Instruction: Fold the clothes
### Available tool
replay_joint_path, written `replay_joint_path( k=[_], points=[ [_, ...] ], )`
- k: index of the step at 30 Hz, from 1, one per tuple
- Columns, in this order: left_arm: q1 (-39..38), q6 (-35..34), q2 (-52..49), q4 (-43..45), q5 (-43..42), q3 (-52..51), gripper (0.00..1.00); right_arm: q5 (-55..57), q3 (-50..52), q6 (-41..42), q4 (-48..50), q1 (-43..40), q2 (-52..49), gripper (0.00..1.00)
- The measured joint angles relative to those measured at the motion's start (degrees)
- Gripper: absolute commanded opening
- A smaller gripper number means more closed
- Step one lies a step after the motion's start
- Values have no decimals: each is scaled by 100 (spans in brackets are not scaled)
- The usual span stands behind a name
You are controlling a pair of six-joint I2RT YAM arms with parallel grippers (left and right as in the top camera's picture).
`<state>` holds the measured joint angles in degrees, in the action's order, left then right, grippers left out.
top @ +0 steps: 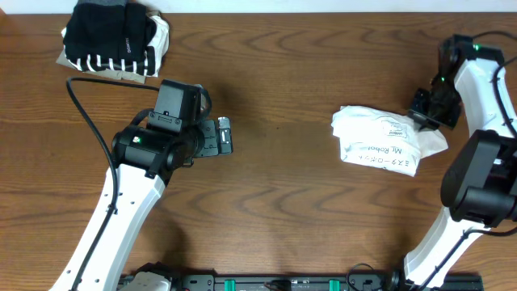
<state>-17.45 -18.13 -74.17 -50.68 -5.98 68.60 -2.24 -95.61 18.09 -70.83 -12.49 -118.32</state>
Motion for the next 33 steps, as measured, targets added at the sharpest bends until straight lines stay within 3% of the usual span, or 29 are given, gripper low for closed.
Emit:
replay_joint_path(
  k=[5,9,21,29,33],
  points=[
    [0,0,0,-9,0,0,98,-1054,953,-400,734,-197,0,1],
    [0,0,0,-2,0,0,98,-1534,1574,-529,767,-304,0,1],
    [0,-2,0,4,0,0,98,-2527,1823,-334,686,-284,404,1],
    [0,-24,0,2,-404,0,98,-2933,1847,356,1858,531,935,2],
    [-46,-142,0,4,-973,0,98,-2601,1777,315,2035,1056,1078,13]
  ],
)
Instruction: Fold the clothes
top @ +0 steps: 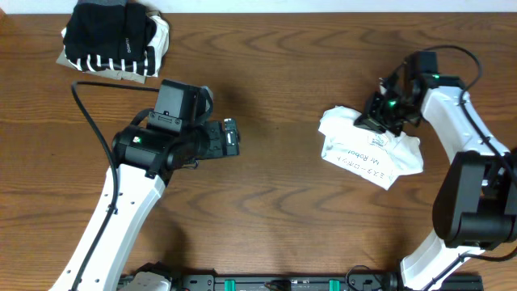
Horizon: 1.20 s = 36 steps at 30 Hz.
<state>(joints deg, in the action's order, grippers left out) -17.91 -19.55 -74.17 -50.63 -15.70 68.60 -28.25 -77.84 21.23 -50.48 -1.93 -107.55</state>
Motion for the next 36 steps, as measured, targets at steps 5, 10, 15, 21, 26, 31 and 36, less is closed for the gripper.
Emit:
replay_joint_path(
  k=[5,10,15,21,26,31,36],
  points=[
    [-575,-92,-11,203,-286,0,98,291,-660,-345,-188,-57,214,42],
    [-1550,-514,-212,811,-415,0,98,807,-1438,-560,-487,-555,435,41],
    [-2258,-1182,-922,1410,-505,0,98,1165,-1554,-809,-807,-1189,483,25],
    [-2747,-1792,-2020,1963,-721,0,98,1488,-1550,-1071,-887,-1462,463,25],
    [-3104,-2271,-2651,2330,-861,0,88,1770,-1550,-1154,-885,-1471,378,38],
    [-3320,-2721,-3075,2625,-940,-2,46,1897,-1539,-1167,-850,-1464,282,29],
    [-3364,-3047,-3333,3012,-964,-2,29,1932,-1432,-1145,-649,-1451,280,27]
  ],
)
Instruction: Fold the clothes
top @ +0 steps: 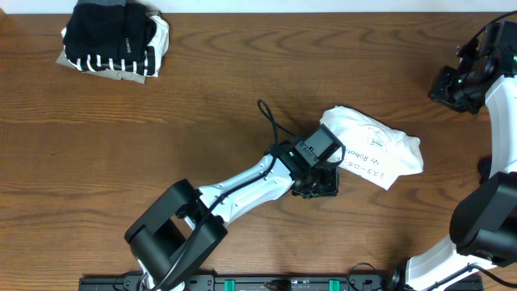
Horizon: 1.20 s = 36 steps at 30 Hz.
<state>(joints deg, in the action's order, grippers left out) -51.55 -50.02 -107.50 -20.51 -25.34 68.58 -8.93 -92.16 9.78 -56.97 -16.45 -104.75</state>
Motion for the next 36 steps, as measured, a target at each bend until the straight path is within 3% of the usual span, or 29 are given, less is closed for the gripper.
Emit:
replay_joint_path(
  k=[4,5,7,19,36],
  points=[
    [2,-295,-203,490,2,0,7,15,444,-13,382,57,0,13],
    [2,-358,-260,605,0,0,6,22,586,9,479,83,0,9],
    [0,-466,-323,717,11,0,6,22,835,44,669,142,-11,4],
    [0,-1034,-433,1180,221,0,6,177,1279,70,1110,404,-26,2],
    [-81,-1456,-833,1801,584,0,6,317,1591,308,1209,422,-26,2]
  ],
)
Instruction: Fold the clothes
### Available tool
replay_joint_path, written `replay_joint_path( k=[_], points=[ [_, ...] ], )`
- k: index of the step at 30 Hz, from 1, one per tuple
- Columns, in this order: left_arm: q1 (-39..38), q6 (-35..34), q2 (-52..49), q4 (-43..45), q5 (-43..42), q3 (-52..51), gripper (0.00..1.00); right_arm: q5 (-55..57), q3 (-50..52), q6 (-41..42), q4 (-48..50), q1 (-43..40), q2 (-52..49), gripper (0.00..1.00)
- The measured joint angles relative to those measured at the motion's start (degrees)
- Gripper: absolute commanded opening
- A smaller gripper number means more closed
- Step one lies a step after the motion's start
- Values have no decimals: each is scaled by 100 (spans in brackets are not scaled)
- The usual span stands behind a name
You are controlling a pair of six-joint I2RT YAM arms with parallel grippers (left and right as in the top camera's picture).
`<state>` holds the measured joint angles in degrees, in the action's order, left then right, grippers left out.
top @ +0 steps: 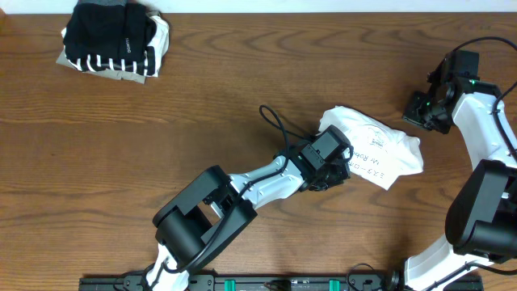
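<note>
A crumpled white shirt with printed text [378, 150] lies right of the table's centre. My left arm reaches across from the bottom left. Its gripper [346, 167] rests at the shirt's lower left edge, with the fingertips hidden against the cloth, so I cannot tell whether it grips. My right gripper [420, 110] hovers just off the shirt's upper right corner, apart from the cloth. Its jaw state is too small and dark to read.
A pile of folded clothes, black with white stripes on top [113, 36], sits at the far left corner. A black cable [275, 125] loops up from the left arm near the shirt. The wooden table [202, 105] spreads between them.
My left gripper has shifted slightly up and right along the shirt's left edge. My right gripper has come down and left from the far right edge toward the shirt's corner. The shirt barely moved.
First the left arm stood at the left, far from the shirt, with the right gripper at the shirt's right side. Then the right gripper was on the shirt, which lay shifted left. Later the right arm was back at the edge and the left gripper at the shirt, where it remains.
</note>
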<state>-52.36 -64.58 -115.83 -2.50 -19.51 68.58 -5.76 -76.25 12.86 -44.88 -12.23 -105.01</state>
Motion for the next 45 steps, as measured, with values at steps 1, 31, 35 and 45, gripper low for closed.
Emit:
replay_joint_path(
  k=[1,31,35,45],
  points=[
    [0,2,0,0,63,0,6,0,2,15,7,0,0,2],
    [-2,-92,-317,555,492,2,6,24,7,369,-544,109,0,1],
    [227,-2,-317,566,494,4,6,24,15,520,-850,111,0,1],
    [1099,474,-326,658,608,4,6,-55,527,804,-946,229,0,1]
  ],
)
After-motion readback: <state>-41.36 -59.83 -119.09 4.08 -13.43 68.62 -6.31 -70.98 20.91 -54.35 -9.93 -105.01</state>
